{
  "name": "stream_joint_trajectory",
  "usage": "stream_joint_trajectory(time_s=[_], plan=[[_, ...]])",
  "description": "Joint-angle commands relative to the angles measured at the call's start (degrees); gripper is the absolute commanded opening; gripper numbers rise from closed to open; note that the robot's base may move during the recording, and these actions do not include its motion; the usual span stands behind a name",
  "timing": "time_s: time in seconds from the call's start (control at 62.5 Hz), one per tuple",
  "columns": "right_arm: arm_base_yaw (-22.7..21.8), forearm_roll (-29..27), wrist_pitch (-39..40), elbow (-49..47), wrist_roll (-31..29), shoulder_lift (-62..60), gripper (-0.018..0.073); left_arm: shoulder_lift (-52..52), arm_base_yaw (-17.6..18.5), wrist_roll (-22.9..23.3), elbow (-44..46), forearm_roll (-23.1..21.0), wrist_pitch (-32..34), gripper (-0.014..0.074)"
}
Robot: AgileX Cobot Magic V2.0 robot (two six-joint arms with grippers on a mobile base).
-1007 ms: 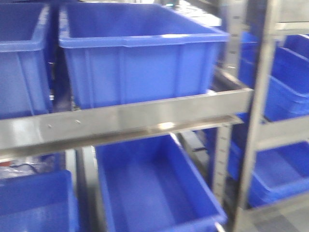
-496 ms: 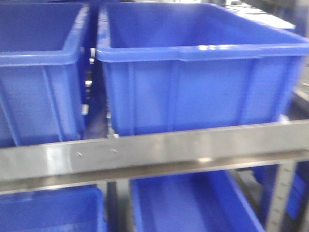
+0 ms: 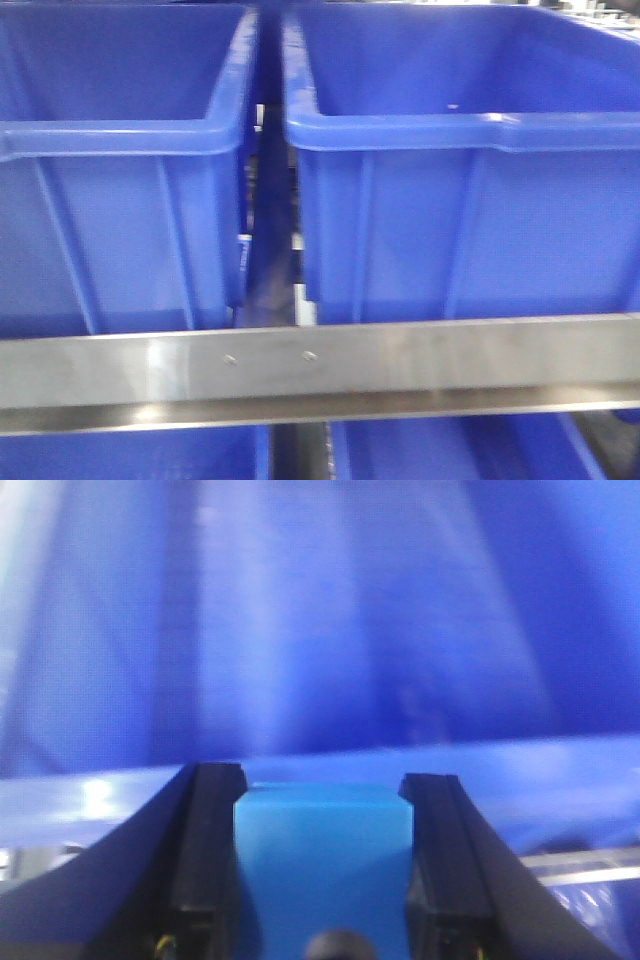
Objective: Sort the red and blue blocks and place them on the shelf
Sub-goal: 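Extend both grippers with the cubes over two adjacent blue bins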
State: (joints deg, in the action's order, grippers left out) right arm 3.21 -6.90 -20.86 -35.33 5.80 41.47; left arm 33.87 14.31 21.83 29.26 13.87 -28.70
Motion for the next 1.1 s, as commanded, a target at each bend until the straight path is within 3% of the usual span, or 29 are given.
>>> stream_joint_trajectory(time_s=[0.0,1.087], plan=[[-0.4,0.3,4.4,-1.5,-0.5,-0.4,0.0048,0.0,0.1,0.0,1.6,0.5,4.2,0.0123],[-0.4,0.3,4.4,-1.5,-0.5,-0.4,0.0048,0.0,0.1,0.0,1.6,0.5,4.2,0.0123]])
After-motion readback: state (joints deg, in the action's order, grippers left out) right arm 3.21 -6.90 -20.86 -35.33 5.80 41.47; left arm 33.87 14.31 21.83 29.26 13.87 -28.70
